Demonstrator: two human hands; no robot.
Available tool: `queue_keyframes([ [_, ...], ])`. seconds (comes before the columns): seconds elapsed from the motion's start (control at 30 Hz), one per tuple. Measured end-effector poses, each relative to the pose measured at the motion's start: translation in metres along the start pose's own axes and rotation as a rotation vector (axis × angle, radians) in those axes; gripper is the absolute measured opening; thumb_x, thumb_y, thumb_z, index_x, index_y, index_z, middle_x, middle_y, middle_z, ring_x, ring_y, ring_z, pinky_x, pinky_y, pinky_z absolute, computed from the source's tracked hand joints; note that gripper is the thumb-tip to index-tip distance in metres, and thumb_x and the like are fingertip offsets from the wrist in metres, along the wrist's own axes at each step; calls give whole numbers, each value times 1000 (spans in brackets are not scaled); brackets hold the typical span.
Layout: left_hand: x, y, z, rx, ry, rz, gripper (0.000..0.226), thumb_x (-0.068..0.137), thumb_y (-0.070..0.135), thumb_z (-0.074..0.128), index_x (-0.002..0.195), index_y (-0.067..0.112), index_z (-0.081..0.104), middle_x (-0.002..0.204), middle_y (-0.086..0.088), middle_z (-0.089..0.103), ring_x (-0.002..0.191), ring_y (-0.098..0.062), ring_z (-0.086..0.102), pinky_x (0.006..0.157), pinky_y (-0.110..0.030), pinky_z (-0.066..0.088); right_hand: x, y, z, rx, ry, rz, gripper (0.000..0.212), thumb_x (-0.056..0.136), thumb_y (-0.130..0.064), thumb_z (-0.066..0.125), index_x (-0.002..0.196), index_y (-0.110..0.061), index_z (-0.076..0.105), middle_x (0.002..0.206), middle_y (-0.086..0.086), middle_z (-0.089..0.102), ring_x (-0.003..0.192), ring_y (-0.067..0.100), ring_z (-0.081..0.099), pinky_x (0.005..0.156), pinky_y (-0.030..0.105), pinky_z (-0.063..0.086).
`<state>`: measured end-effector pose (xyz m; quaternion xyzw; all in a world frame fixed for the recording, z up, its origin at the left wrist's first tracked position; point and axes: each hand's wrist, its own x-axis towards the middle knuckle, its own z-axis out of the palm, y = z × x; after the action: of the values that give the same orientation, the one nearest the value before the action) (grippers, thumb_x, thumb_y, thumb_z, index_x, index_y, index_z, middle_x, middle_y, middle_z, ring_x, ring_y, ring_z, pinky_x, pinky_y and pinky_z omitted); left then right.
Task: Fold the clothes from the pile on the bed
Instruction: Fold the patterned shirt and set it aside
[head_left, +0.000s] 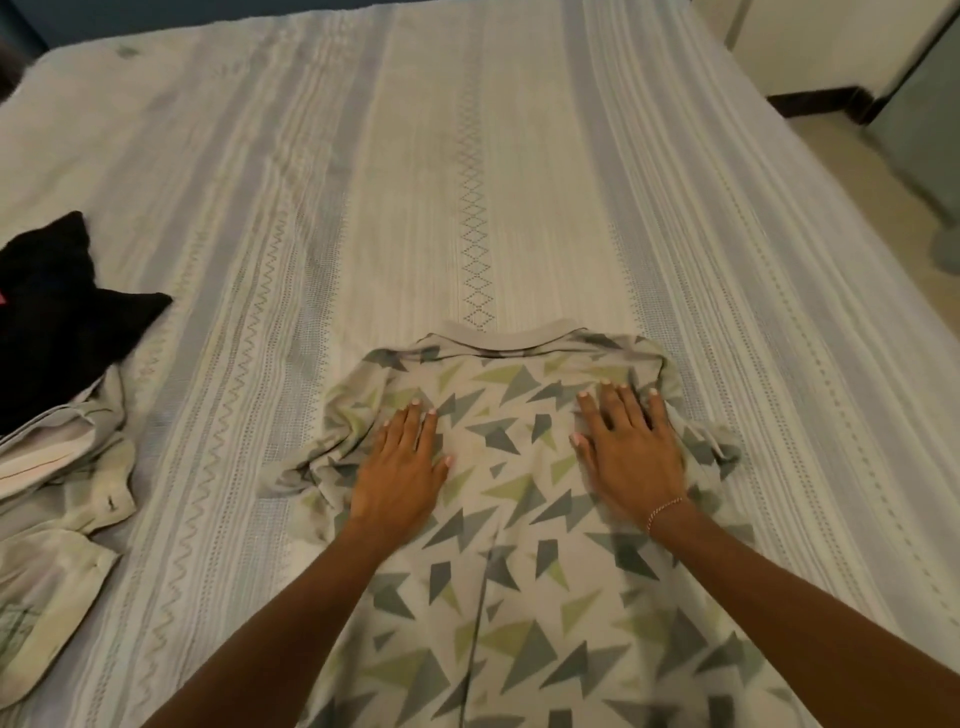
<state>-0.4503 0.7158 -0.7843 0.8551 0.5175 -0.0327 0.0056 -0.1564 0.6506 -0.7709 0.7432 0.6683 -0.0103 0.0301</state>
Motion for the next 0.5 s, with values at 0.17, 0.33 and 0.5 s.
queue_keyframes([
  [0.17,-64,13,-2,1,-6,39,61,103,41,25,147,3,44,151,-21,45,139,-36,45,113,-45,36,-73,-23,6,52,-56,-77,65,102,-48,22,152,-13,43,156,18,40,145,36,35,121,55,25],
  [0.33,-142,21,-4,20,0,44,49,101,32,41,136,2,57,138,-22,57,127,-38,56,105,-48,47,-150,-36,10,111,-96,-3,63,102,-48,25,153,-13,40,157,18,39,145,36,37,118,54,32],
  [0.5,-224,31,-7,-71,-125,23,51,89,23,71,136,7,58,139,-22,57,124,-39,58,102,-49,50,-220,-44,2,155,-200,26,68,99,-49,16,155,-15,37,159,16,35,146,35,34,116,53,32],
])
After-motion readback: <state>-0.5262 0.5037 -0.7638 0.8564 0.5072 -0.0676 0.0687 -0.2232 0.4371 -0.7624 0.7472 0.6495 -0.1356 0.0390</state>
